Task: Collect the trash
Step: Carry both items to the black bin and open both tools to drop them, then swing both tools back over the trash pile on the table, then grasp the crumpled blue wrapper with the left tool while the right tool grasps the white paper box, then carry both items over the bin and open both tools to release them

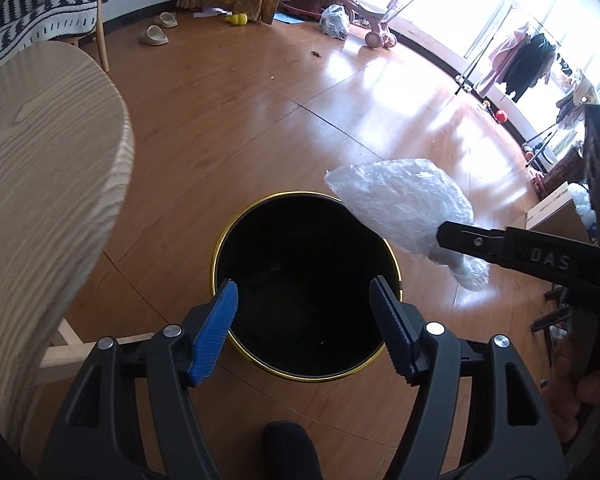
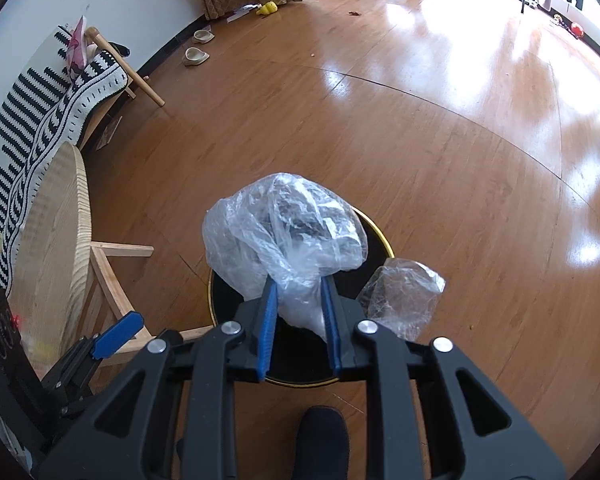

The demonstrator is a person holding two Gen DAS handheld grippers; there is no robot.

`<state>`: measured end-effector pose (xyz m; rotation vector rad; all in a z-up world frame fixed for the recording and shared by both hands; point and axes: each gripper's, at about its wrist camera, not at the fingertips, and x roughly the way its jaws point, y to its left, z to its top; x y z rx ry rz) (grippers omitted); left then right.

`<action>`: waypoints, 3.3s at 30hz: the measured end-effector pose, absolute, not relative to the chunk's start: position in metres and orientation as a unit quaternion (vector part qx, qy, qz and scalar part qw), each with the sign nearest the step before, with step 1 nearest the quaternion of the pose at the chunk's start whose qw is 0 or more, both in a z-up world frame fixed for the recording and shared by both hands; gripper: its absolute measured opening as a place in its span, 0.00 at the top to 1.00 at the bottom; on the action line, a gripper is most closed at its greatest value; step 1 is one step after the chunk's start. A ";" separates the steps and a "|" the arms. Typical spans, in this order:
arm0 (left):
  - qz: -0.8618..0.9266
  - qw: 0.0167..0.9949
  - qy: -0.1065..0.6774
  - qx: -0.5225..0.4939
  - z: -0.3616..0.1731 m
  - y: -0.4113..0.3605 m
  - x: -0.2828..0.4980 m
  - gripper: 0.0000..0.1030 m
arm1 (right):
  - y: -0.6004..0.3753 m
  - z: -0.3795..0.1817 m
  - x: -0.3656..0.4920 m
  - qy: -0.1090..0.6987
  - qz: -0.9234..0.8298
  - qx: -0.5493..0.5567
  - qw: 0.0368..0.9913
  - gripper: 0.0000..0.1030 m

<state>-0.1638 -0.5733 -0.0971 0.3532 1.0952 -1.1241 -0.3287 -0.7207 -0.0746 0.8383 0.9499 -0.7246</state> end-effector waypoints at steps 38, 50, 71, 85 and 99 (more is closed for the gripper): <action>-0.078 0.897 0.433 -0.025 0.025 0.025 0.019 0.06 | -0.224 0.031 -0.032 0.444 0.115 0.014 0.888 0.24; -0.128 0.868 0.478 -0.023 0.000 0.015 0.008 0.06 | -0.172 -0.005 0.010 0.482 0.139 -0.014 0.865 0.52; -0.075 0.842 0.534 0.019 -0.052 -0.058 0.019 0.06 | -0.258 0.040 -0.022 0.446 0.126 0.069 0.883 0.64; -0.014 0.888 0.456 0.060 0.009 -0.016 0.008 0.71 | -0.286 0.047 -0.040 0.443 0.105 0.083 0.886 0.64; -0.163 0.903 0.394 0.047 0.053 -0.161 -0.011 0.71 | -0.417 0.030 -0.104 0.460 -0.029 0.132 0.878 0.64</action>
